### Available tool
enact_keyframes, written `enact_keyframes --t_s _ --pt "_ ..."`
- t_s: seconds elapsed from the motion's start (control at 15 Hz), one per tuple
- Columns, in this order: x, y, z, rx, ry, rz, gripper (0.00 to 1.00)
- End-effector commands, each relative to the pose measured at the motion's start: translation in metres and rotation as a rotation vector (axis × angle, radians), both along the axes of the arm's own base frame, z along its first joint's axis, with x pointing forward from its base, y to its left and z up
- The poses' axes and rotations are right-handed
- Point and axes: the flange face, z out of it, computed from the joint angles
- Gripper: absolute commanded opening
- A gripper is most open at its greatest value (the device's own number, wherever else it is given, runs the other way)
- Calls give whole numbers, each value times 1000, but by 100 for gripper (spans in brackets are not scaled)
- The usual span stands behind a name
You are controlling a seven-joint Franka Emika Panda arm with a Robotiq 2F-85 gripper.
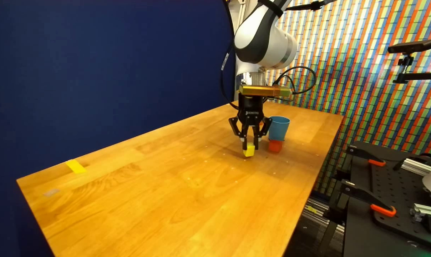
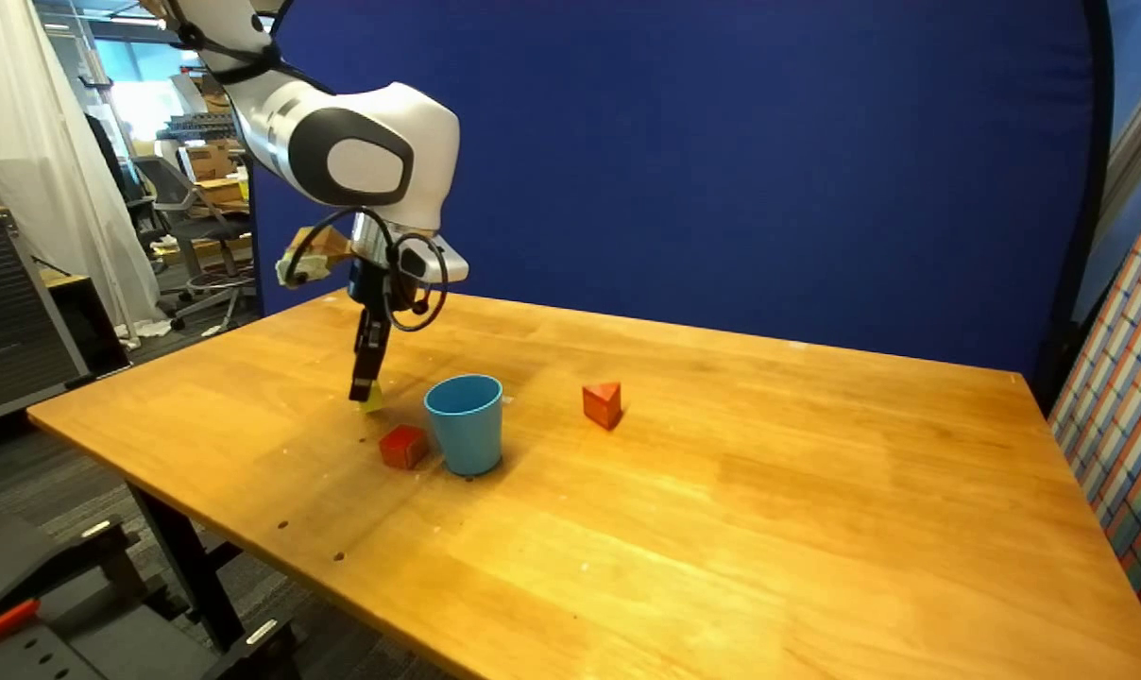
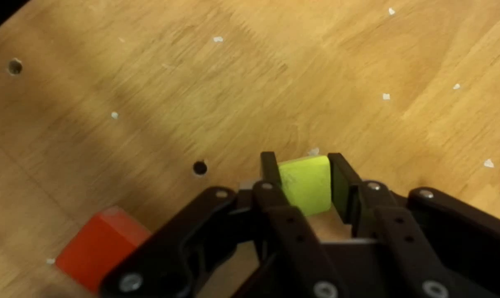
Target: Put the yellow block in the blue cup
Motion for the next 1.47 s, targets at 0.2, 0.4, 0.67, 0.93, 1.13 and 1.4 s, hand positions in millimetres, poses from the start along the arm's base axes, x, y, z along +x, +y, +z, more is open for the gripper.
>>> enact_keyframes --t_s 0.2,0.4,0.67,0.93,1.13,1.4 --pt "-3 -64 90 -27 -145 -106 9" --pt "-16 -91 111 -27 -172 -183 9" --pt "-47 -116 110 -18 -149 -279 9" --pt "-74 -133 102 -45 -117 -386 9" --pt "-84 -141 99 -72 -116 -445 9" --pt "-85 -151 101 -98 -136 -501 9"
